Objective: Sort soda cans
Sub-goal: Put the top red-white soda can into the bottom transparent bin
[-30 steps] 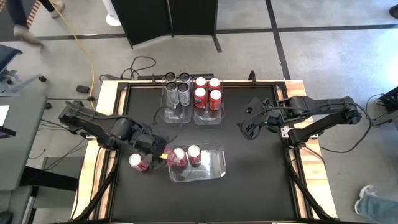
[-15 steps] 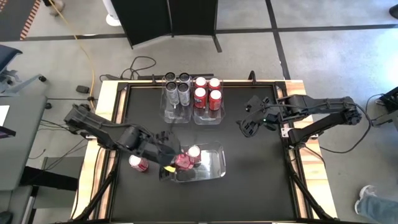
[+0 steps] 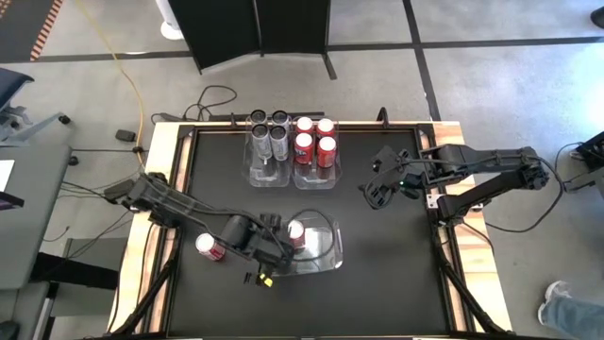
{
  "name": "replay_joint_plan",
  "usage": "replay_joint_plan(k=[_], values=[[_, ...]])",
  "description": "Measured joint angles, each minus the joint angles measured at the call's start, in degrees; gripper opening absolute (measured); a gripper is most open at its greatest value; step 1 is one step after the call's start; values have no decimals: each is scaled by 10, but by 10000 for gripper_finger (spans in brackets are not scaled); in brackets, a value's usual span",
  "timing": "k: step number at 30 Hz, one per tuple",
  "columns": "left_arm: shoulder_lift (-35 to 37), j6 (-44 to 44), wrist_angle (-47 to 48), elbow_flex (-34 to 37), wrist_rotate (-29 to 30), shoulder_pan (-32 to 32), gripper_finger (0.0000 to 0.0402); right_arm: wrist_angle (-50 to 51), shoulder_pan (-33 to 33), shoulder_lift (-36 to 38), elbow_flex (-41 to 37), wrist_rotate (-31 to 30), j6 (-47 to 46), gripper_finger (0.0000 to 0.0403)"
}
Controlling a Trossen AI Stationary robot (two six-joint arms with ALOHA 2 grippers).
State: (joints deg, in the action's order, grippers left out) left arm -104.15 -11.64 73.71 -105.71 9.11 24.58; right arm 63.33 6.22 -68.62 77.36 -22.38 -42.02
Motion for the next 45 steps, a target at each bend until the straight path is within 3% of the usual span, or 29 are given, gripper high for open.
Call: replay_joint_plan(k=[15,22,33,37,45], values=[[-84,164,29,-1,1,4,309,0,1,0,0,13,18,379],[-103,198,29,0,0,3,310,0,1,0,0,16,23,379],[-113,182,14,0,-13,-3,322,0,1,0,0,16,35,379],[-113,165,22,1,-57,-3,338,0,1,0,0,16,35,379],[-112,131,19,1,-35,-4,363,0,1,0,0,16,35,379]])
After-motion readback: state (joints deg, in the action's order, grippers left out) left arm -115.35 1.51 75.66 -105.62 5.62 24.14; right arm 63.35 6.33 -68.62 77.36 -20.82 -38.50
